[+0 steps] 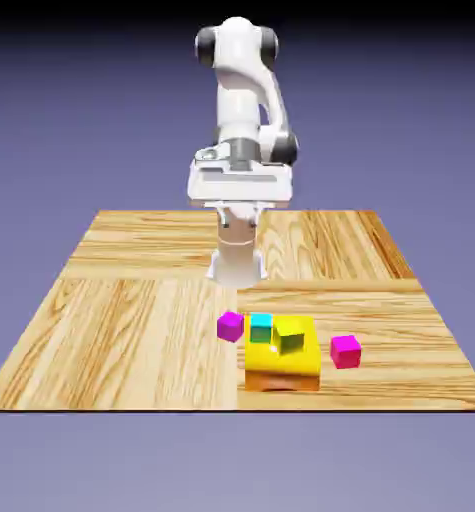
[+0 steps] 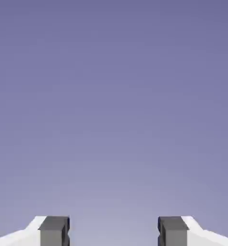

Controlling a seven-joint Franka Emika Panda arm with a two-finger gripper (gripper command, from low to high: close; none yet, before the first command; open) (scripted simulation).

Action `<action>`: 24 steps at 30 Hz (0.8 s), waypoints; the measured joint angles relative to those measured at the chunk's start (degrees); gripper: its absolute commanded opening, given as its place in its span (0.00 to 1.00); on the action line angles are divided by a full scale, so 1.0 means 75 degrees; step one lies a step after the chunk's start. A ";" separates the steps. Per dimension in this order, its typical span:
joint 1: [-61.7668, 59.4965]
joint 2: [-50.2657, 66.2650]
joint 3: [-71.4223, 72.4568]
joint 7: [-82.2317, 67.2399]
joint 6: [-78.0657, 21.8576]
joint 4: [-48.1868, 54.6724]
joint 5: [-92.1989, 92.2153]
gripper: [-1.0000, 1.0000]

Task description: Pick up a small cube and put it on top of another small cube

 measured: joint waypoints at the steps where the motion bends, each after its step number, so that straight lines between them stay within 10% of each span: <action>1: 0.0054 0.0065 -0.0084 -0.0096 -0.0027 -0.0030 -0.0332 0.50; 24: 0.1303 0.1555 -0.2018 -0.2312 -0.0638 -0.0727 -0.7974 0.50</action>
